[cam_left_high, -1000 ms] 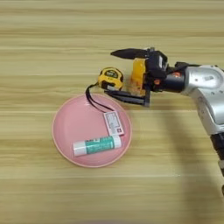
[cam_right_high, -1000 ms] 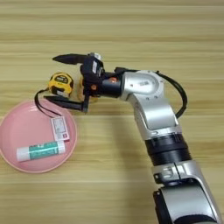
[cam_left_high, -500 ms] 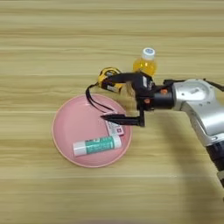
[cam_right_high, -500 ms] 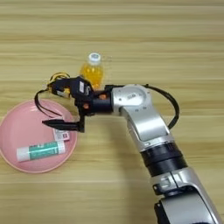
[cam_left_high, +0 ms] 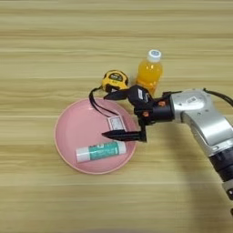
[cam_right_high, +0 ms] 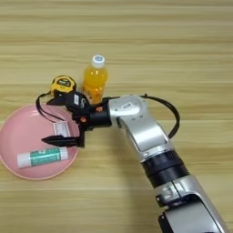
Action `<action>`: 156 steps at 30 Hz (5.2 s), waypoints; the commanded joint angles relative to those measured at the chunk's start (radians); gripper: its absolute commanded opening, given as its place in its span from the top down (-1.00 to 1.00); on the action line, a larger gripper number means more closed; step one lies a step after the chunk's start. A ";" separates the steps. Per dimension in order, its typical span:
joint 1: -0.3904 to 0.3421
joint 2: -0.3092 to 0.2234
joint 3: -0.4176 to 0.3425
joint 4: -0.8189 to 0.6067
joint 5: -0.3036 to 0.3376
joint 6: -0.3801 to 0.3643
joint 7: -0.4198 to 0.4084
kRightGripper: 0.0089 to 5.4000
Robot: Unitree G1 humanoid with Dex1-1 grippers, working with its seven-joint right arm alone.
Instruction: Move the objects on the table
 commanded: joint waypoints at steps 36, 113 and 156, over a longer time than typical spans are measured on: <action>-0.141 0.014 0.146 0.125 -0.200 -0.044 0.072 -0.32; -0.263 -0.119 -0.189 0.631 -0.133 -0.147 -0.038 0.38; -0.296 -0.120 -0.215 0.690 -0.137 -0.188 -0.022 -0.98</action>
